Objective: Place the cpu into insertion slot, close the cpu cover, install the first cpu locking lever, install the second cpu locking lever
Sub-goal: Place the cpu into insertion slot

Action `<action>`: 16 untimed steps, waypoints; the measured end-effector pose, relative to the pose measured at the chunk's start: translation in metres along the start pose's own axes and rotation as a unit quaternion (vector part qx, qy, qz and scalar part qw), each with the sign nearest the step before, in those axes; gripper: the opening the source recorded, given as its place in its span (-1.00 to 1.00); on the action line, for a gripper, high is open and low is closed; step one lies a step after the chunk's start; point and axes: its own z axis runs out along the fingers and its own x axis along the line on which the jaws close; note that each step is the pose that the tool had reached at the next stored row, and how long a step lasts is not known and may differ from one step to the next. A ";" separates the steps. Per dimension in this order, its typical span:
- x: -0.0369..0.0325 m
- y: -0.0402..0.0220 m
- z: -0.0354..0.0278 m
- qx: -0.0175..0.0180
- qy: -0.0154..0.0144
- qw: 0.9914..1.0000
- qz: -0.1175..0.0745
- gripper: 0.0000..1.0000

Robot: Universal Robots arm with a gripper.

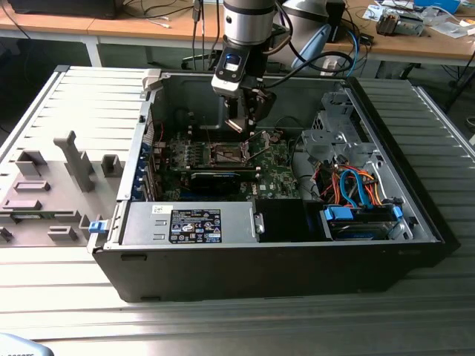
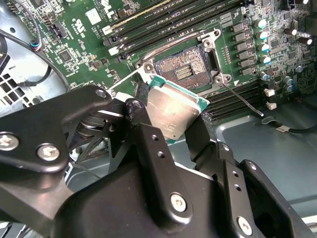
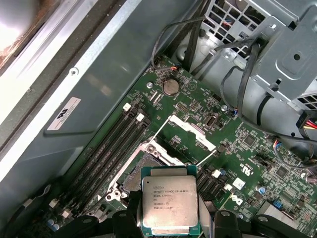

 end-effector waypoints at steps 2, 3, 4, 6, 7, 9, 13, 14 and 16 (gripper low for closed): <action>0.0000 0.0000 0.0001 0.000 0.000 1.000 0.001 0.09; 0.0000 0.0000 0.0001 0.000 0.000 1.000 0.001 0.09; 0.0000 0.0000 0.0002 0.000 0.000 1.000 0.001 0.09; 0.0000 0.0000 0.0003 0.000 0.000 1.000 0.002 0.09; 0.0000 0.0000 0.0003 0.000 0.000 1.000 0.002 0.09; 0.0000 0.0000 0.0005 0.000 0.000 1.000 0.003 0.09; 0.0000 0.0000 0.0007 0.000 0.000 1.000 0.005 0.09; 0.0000 0.0000 0.0007 0.000 0.000 1.000 0.005 0.09; 0.0000 0.0000 0.0008 0.000 0.000 1.000 0.005 0.09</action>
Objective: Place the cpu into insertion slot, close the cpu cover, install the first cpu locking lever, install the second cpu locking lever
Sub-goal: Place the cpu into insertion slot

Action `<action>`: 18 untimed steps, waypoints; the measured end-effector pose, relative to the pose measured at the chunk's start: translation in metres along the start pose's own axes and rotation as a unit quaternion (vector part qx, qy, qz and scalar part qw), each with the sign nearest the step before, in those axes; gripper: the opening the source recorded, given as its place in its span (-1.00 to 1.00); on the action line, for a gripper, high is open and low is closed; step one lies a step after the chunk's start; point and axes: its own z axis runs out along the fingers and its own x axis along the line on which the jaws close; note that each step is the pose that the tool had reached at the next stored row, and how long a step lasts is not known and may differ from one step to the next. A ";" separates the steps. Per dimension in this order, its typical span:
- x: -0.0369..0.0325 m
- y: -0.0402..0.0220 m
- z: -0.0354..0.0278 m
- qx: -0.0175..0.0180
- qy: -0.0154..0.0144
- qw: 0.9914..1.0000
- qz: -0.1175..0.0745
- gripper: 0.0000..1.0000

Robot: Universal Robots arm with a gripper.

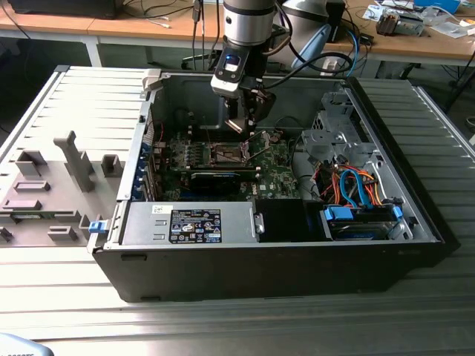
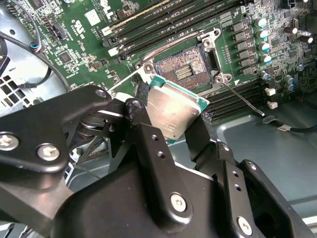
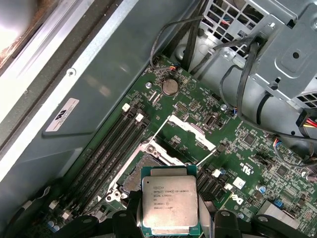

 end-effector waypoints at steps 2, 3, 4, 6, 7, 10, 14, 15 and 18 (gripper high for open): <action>0.0000 0.0000 0.0001 0.000 0.000 1.000 0.000 0.09; 0.0000 0.0000 0.0001 0.000 0.000 1.000 0.001 0.09; 0.0000 0.0000 0.0002 0.000 0.000 1.000 0.001 0.09; 0.0000 0.0000 0.0003 0.000 0.000 1.000 0.002 0.09; 0.0000 0.0000 0.0004 0.000 0.000 1.000 0.002 0.09; 0.0000 0.0000 0.0006 0.000 0.000 1.000 0.003 0.09; 0.0000 0.0000 0.0008 0.000 0.000 1.000 0.004 0.09; 0.0000 0.0000 0.0008 0.000 0.000 1.000 0.005 0.09; 0.0000 0.0000 0.0010 0.000 0.000 1.000 0.005 0.09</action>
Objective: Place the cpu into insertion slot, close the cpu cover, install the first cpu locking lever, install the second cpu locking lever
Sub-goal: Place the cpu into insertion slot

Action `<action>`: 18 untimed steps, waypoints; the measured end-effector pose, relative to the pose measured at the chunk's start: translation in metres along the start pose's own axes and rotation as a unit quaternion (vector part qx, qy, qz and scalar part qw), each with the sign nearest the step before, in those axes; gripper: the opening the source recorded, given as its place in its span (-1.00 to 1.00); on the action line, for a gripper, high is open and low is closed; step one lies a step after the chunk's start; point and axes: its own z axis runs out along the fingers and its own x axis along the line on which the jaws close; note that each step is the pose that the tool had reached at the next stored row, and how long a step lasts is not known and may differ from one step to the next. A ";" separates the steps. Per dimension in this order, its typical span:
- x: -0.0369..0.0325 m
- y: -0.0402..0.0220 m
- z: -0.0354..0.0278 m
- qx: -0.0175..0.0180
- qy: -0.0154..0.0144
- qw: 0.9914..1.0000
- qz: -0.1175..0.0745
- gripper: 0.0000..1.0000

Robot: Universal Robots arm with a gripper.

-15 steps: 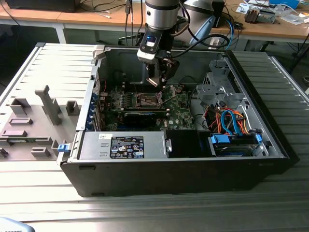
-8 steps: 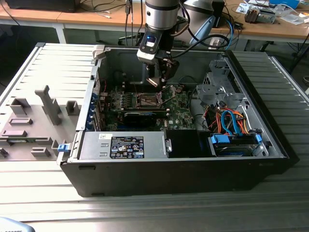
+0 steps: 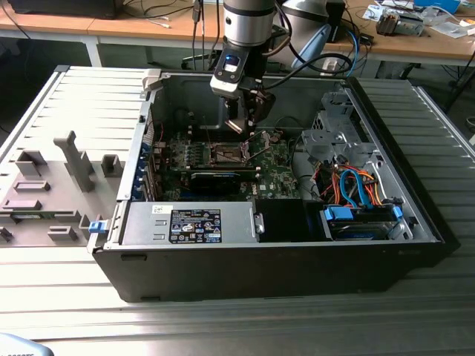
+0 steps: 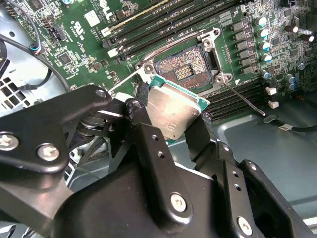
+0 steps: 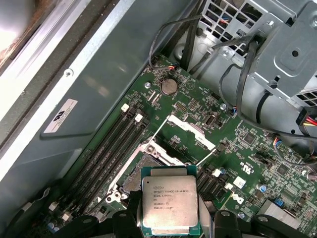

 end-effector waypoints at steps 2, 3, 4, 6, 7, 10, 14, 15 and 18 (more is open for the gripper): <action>0.0000 0.0000 0.0002 0.000 0.000 1.000 0.001 0.09; 0.0000 0.0000 0.0002 0.000 0.000 1.000 0.001 0.09; 0.0000 0.0000 0.0002 0.000 0.000 1.000 0.001 0.09; 0.0000 0.0000 0.0004 0.000 0.000 1.000 0.002 0.09; 0.0000 0.0000 0.0004 0.000 0.000 1.000 0.002 0.09; 0.0000 0.0000 0.0006 0.000 0.000 1.000 0.003 0.09; 0.0000 0.0000 0.0008 0.000 0.000 1.000 0.004 0.09; 0.0000 0.0000 0.0008 0.000 0.000 1.000 0.004 0.09; 0.0000 0.0000 0.0011 0.000 0.000 1.000 0.005 0.09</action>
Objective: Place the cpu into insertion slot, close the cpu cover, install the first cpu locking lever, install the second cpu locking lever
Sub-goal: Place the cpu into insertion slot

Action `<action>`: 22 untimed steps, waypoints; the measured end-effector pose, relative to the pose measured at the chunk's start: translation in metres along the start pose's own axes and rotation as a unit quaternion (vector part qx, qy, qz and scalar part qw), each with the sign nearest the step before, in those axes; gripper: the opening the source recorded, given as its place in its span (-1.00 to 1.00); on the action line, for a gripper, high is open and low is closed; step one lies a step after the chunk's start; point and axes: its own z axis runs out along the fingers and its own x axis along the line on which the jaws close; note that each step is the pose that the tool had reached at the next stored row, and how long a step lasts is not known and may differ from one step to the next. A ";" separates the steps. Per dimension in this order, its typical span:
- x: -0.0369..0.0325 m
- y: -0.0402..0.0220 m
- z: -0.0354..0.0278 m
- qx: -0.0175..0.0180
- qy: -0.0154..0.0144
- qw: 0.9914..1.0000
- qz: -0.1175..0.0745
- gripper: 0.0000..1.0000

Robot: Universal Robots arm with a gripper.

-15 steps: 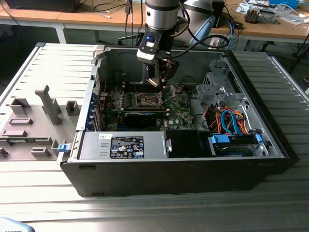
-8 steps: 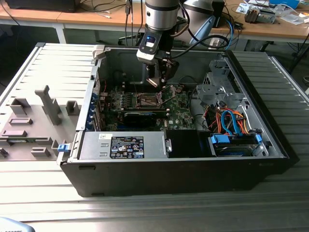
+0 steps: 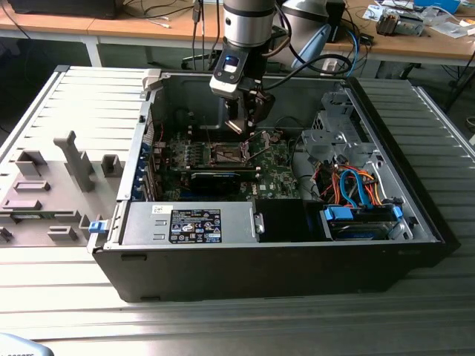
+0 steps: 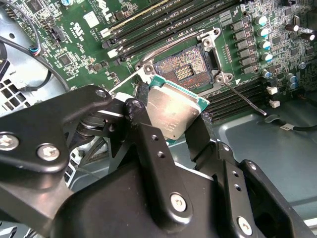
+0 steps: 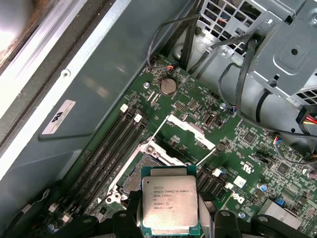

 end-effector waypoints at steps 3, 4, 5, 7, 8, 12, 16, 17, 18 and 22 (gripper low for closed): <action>0.0000 0.0000 0.0002 0.000 0.000 1.000 0.001 0.09; 0.0000 0.0000 0.0002 0.000 0.000 1.000 0.001 0.09; 0.0000 0.0000 0.0003 0.000 0.000 1.000 0.001 0.09; 0.0000 0.0000 0.0004 0.000 0.000 1.000 0.002 0.09; 0.0000 0.0000 0.0004 0.000 0.000 1.000 0.002 0.09; 0.0000 0.0000 0.0007 0.000 0.000 1.000 0.003 0.09; 0.0000 0.0000 0.0009 0.000 0.000 1.000 0.004 0.09; 0.0000 0.0000 0.0009 0.000 0.000 1.000 0.005 0.09; 0.0000 0.0000 0.0010 0.000 0.000 1.000 0.005 0.09; 0.0000 0.0000 0.0012 0.000 0.000 1.000 0.006 0.09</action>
